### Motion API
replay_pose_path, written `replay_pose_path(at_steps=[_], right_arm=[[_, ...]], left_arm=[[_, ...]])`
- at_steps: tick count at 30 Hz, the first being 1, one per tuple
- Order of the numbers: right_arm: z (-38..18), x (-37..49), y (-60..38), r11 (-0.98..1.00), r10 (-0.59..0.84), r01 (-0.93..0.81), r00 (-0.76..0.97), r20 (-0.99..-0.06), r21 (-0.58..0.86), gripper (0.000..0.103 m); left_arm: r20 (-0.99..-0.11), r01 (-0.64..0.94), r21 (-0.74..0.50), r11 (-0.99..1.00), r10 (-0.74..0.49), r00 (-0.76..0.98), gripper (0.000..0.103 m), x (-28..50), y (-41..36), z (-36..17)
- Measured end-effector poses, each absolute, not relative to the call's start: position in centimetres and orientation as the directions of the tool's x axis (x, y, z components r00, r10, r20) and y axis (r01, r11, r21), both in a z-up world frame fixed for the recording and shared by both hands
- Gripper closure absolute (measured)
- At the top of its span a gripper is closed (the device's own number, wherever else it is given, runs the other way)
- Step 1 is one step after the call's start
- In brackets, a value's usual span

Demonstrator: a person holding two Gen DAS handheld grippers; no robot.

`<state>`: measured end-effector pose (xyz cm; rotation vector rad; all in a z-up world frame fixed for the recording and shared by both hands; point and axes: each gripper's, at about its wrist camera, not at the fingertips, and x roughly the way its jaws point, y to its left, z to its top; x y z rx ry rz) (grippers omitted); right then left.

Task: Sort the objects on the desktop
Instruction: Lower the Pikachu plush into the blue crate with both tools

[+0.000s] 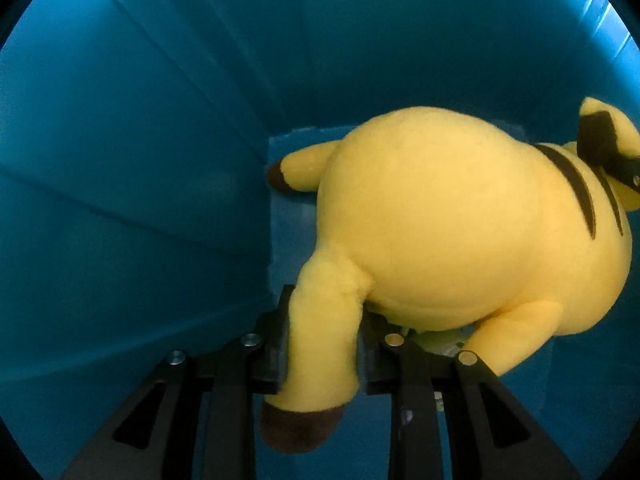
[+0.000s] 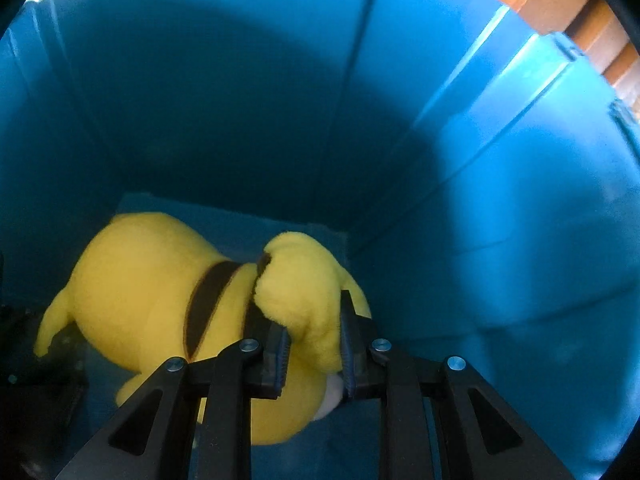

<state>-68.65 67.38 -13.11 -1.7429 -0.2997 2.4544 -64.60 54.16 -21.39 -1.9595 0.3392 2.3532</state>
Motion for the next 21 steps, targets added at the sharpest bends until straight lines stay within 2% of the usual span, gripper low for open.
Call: replay_pose_path(at_steps=[6,9,12,13,14,18,21], right_arm=[[-13.9,-69.2,67.9,-0.969,0.227,0.019,-0.325,-0.918,-0.247,0.080],[-13.6,-69.1,68.2,-0.970,0.224,0.014,-0.325,-0.919,-0.242,0.074],[-13.0,-68.7,68.6,-0.974,0.213,-0.001,-0.322,-0.923,-0.225,0.072],[-12.6,-68.5,68.8,-0.975,0.213,-0.007,-0.319,-0.923,-0.222,0.071],[-12.3,-68.2,69.0,-0.976,0.212,-0.013,-0.318,-0.924,-0.219,0.067],[-10.4,-66.6,69.4,-0.979,0.199,-0.015,-0.318,-0.927,-0.204,0.042],[-8.3,-65.1,69.5,-0.981,0.188,-0.018,-0.332,-0.924,-0.193,0.042]], left_arm=[[-0.974,-0.182,0.144,-0.973,-0.107,-0.200,0.075,-64.3,54.7,-21.4],[-0.976,-0.164,0.162,-0.973,-0.132,-0.176,0.069,-63.9,54.5,-21.6],[-0.978,-0.136,0.158,-0.978,-0.135,-0.159,0.061,-63.3,54.2,-21.2],[-0.978,-0.133,0.162,-0.978,-0.140,-0.157,0.054,-63.0,54.2,-20.9],[-0.977,-0.131,0.165,-0.978,-0.144,-0.155,0.044,-63.0,54.0,-20.5],[-0.981,-0.133,0.120,-0.984,-0.097,-0.167,0.035,-62.3,53.1,-17.9],[-0.979,-0.155,0.086,-0.984,-0.055,-0.194,0.035,-62.0,53.2,-15.4]])
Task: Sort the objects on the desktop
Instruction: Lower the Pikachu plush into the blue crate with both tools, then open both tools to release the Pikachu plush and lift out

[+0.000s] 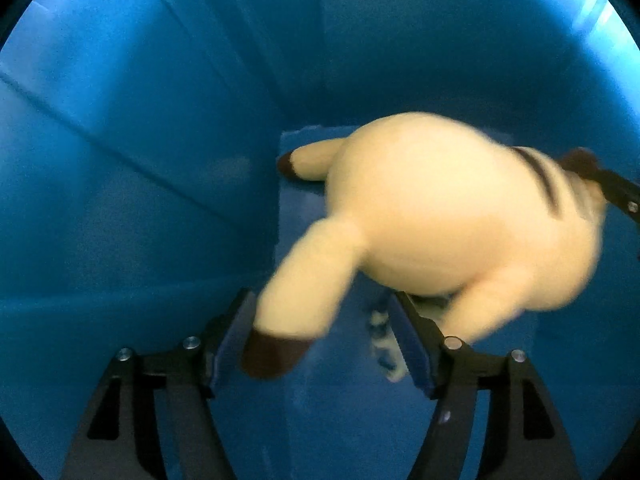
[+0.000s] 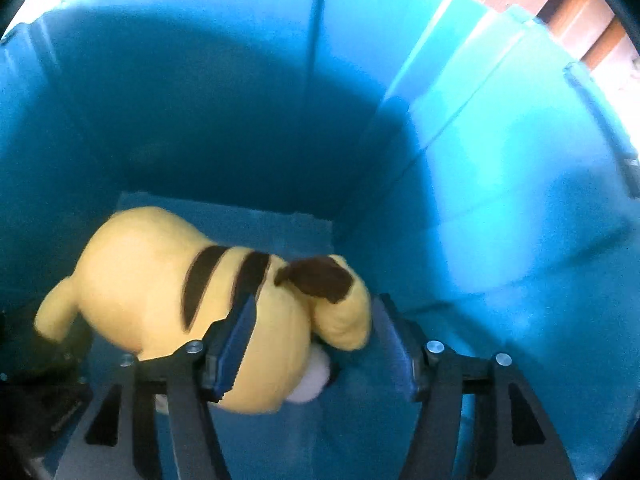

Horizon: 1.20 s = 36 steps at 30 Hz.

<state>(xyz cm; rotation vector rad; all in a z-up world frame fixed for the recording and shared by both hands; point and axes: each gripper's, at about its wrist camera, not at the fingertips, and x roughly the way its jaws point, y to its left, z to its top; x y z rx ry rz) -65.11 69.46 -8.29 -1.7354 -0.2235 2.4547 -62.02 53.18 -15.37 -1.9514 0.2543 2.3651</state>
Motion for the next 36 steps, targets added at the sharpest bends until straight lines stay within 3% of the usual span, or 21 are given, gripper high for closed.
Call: replay_pose_path(at_steps=[3,12,21,36], right_arm=[[-5.9,-63.5,69.5,-0.982,0.183,-0.022,-0.366,-0.913,-0.189,0.036],[2.6,-58.4,67.5,-0.986,0.149,-0.010,-0.483,-0.863,-0.165,0.018],[5.5,-52.8,65.1,-0.988,0.117,0.016,-0.580,-0.806,-0.154,0.017],[8.3,-35.4,60.2,-0.995,0.097,-0.059,-0.703,-0.705,-0.079,0.006]], left_arm=[[-0.974,-0.155,0.055,-0.986,-0.019,-0.224,0.029,-60.3,52.9,-12.8],[-0.937,-0.170,-0.032,-0.985,0.088,-0.337,0.029,-56.0,50.4,-6.3],[-0.872,-0.249,-0.072,-0.966,0.182,-0.455,0.029,-47.4,46.7,1.3],[-0.730,-0.371,0.023,-0.928,0.238,-0.641,0.029,-33.8,38.4,4.9]])
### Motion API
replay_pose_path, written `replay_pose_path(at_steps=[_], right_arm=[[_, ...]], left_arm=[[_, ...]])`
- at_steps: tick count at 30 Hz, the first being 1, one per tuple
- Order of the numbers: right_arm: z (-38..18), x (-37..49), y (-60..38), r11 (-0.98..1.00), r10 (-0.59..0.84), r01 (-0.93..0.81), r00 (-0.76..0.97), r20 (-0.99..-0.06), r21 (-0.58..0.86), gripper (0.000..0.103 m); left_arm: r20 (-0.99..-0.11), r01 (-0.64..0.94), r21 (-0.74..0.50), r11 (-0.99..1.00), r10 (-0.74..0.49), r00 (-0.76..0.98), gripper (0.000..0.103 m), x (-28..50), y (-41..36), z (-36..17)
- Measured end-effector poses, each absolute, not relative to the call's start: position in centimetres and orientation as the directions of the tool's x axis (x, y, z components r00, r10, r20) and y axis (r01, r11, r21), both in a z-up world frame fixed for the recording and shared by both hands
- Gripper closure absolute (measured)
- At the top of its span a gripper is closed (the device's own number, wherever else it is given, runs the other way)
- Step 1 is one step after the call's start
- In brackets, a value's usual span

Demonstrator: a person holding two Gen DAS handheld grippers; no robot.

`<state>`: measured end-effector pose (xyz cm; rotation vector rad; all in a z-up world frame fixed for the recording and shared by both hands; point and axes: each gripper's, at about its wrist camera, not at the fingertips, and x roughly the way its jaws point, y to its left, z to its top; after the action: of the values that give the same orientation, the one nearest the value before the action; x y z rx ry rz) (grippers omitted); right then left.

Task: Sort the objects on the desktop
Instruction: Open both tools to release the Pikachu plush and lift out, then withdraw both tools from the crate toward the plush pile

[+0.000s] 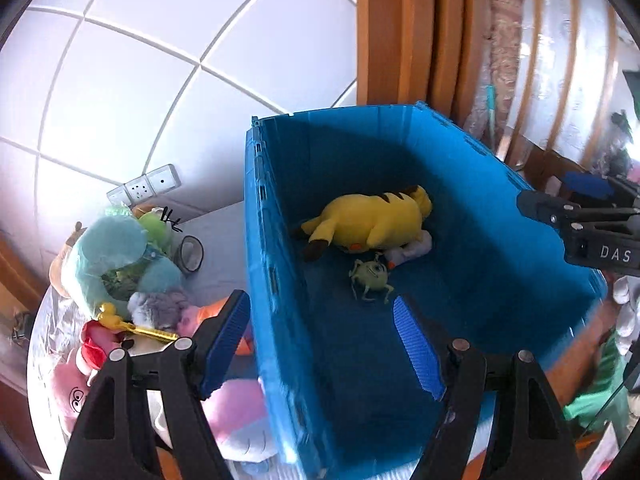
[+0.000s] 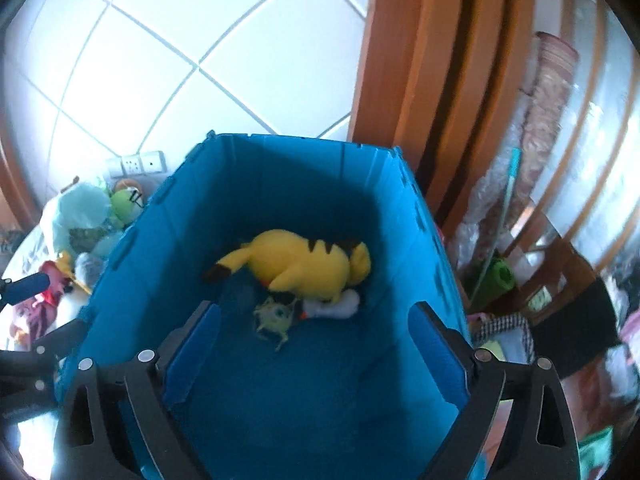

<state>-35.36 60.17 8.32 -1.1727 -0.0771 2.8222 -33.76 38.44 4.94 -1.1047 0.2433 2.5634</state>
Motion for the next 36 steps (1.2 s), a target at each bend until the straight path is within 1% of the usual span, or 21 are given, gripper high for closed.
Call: replay_pose_path(at_steps=[8,17,22,26,32,36], right_arm=[[6.5,-29.1,57.4,-0.994,0.108,-0.100,-0.697,-0.709,-0.053,0.006],[6.2,-24.8,56.1,-0.998,0.065,-0.058,-0.728,-0.683,-0.033,0.005],[5.7,-22.2,54.9,-1.000,0.026,-0.012,-0.750,-0.661,-0.025,0.003],[4.5,-20.2,53.4,-0.998,-0.065,0.065,-0.755,-0.652,0.024,0.002],[1.8,-18.4,50.6,-0.987,-0.153,0.142,-0.730,-0.666,0.071,0.002],[0.6,-17.5,47.9,-0.981,-0.179,0.185,-0.711,-0.680,0.066,0.002]], left_arm=[[-0.714,-0.417,0.029,-0.908,0.273,-0.644,0.029,-29.4,36.5,4.6],[-0.689,-0.351,0.027,-0.936,0.237,-0.685,0.029,-24.9,35.2,4.6],[-0.682,-0.290,0.024,-0.957,0.196,-0.704,0.029,-21.8,33.8,3.7],[-0.685,-0.226,0.037,-0.973,0.141,-0.715,0.029,-19.5,32.1,2.7],[-0.688,-0.136,0.056,-0.989,0.061,-0.724,0.029,-16.6,28.9,1.4],[-0.698,-0.075,0.043,-0.996,0.024,-0.716,0.029,-15.1,26.1,0.5]])
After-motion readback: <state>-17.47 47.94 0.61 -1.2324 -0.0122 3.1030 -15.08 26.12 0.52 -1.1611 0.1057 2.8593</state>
